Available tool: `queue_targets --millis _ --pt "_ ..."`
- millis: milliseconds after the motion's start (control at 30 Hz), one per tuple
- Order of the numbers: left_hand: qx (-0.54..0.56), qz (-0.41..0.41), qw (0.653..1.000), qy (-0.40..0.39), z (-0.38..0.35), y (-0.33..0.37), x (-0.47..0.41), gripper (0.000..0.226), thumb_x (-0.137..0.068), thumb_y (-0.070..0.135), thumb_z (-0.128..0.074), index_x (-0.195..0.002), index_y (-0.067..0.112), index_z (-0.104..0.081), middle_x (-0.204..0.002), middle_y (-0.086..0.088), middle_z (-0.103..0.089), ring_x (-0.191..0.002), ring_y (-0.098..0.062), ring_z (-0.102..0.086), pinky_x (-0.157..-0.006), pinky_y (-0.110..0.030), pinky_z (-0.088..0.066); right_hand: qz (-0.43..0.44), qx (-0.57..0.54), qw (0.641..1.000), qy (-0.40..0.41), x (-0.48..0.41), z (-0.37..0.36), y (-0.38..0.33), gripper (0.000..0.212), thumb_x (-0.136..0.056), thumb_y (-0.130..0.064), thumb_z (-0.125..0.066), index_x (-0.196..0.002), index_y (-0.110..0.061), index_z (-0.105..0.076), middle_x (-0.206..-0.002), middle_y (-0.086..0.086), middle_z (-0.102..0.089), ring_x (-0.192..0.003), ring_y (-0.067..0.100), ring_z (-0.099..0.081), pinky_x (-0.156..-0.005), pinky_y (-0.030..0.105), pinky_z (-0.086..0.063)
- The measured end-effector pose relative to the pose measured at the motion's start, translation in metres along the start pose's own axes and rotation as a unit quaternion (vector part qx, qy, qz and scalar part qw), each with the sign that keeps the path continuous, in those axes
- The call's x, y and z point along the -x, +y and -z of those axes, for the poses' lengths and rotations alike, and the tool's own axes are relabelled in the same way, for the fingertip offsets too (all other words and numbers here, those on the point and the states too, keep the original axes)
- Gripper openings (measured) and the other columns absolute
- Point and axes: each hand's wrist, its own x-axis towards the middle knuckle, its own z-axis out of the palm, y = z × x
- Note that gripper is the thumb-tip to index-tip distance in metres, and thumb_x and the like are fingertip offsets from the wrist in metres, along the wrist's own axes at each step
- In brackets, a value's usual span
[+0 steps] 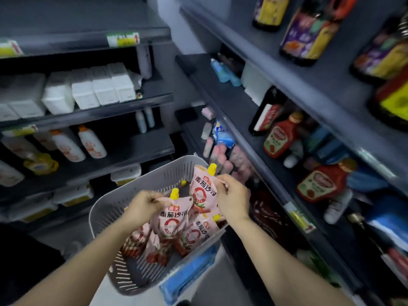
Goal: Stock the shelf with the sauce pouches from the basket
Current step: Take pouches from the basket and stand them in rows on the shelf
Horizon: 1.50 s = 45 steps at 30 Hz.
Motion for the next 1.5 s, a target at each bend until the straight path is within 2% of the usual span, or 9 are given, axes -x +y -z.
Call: queue_targets --millis 167,400,533,633,733,900,1033,1133,1500 --pt "0.049 -0.064 0.997 -0.011 -0.017 0.071 0.017 0.019 -0.089 0.007 -0.064 -0.071 0.007 -0.065 -0.052 -0.023 -0.059 -0.050 -0.037 -0.061 -0.046 -0.027 -0.047 0.008 0.013 0.998 0.067 0.023 0.064 -0.007 0.015 -0.094 -0.020 -0.055 -0.091 -0.019 -0.069 -0.086 0.001 -0.072 -0.083 0.022 -0.063 -0.075 0.037 -0.049" --pt "0.101 -0.126 0.987 -0.005 -0.072 0.145 0.071 0.014 -0.088 0.001 -0.063 -0.076 0.004 -0.069 -0.062 -0.012 -0.070 -0.046 -0.019 -0.063 -0.049 -0.032 -0.050 0.010 -0.019 0.989 0.148 0.086 0.164 -0.002 0.015 -0.093 -0.018 -0.055 -0.087 -0.020 -0.069 -0.084 -0.004 -0.070 -0.081 0.016 -0.063 -0.073 0.036 -0.049" --pt "0.144 -0.172 0.974 -0.008 -0.115 0.186 0.116 0.008 -0.085 0.000 -0.066 -0.080 -0.005 -0.069 -0.080 -0.021 -0.069 -0.071 -0.020 -0.061 -0.071 -0.037 -0.048 0.025 0.005 0.984 0.177 0.135 0.224 0.003 0.018 -0.094 -0.018 -0.054 -0.092 -0.019 -0.071 -0.081 -0.008 -0.068 -0.078 0.012 -0.060 -0.067 0.027 -0.044" --pt "0.133 -0.211 0.968 -0.025 -0.146 0.221 0.152 0.012 -0.085 0.002 -0.066 -0.073 0.004 -0.071 -0.067 -0.005 -0.070 -0.059 -0.012 -0.060 -0.060 -0.026 -0.048 0.031 0.027 0.979 0.200 0.172 0.270 0.009 0.018 -0.094 -0.019 -0.052 -0.094 -0.018 -0.070 -0.090 -0.004 -0.072 -0.084 0.016 -0.061 -0.072 0.030 -0.045" --pt "0.119 -0.242 0.961 -0.059 -0.176 0.252 0.184 0.009 -0.086 0.006 -0.066 -0.079 0.007 -0.072 -0.062 -0.008 -0.070 -0.048 -0.019 -0.059 -0.049 -0.028 -0.045 0.023 0.048 0.973 0.223 0.206 0.315 0.016 0.018 -0.094 -0.017 -0.052 -0.094 -0.017 -0.070 -0.091 -0.004 -0.072 -0.085 0.016 -0.062 -0.075 0.031 -0.046" --pt "0.102 -0.306 0.936 -0.143 -0.229 0.303 0.231 0.013 -0.085 0.002 -0.065 -0.076 0.011 -0.070 -0.053 0.004 -0.067 -0.044 -0.003 -0.057 -0.041 -0.016 -0.044 0.011 0.062 0.961 0.268 0.261 0.386 0.027 0.015 -0.091 -0.014 -0.055 -0.088 -0.018 -0.069 -0.078 -0.007 -0.064 -0.077 0.014 -0.057 -0.066 0.028 -0.040" --pt "0.087 -0.337 0.910 -0.223 -0.267 0.337 0.260 0.013 -0.086 0.006 -0.066 -0.077 0.009 -0.074 -0.051 -0.009 -0.065 -0.040 -0.020 -0.053 -0.045 -0.025 -0.040 0.018 0.090 0.938 0.333 0.303 0.433 0.035 0.015 -0.089 -0.010 -0.057 -0.083 -0.017 -0.068 -0.075 -0.008 -0.063 -0.073 0.012 -0.055 -0.064 0.025 -0.037" --pt "0.103 -0.357 0.888 -0.270 -0.299 0.361 0.286 0.011 -0.087 0.000 -0.061 -0.081 0.003 -0.069 -0.046 0.004 -0.063 -0.036 -0.002 -0.051 -0.038 -0.012 -0.037 -0.002 0.105 0.923 0.371 0.337 0.465 0.037 0.014 -0.091 -0.013 -0.056 -0.081 -0.016 -0.066 -0.073 -0.011 -0.060 -0.071 0.011 -0.054 -0.063 0.029 -0.041" --pt "0.140 -0.396 0.826 -0.375 -0.406 0.432 0.392 0.013 -0.086 0.002 -0.063 -0.081 0.013 -0.069 -0.062 0.010 -0.072 -0.059 0.001 -0.067 -0.053 -0.014 -0.051 -0.045 0.105 0.874 0.472 0.451 0.587 0.056 0.012 -0.092 -0.018 -0.058 -0.089 -0.020 -0.069 -0.079 -0.012 -0.062 -0.073 0.006 -0.053 -0.068 0.026 -0.042"
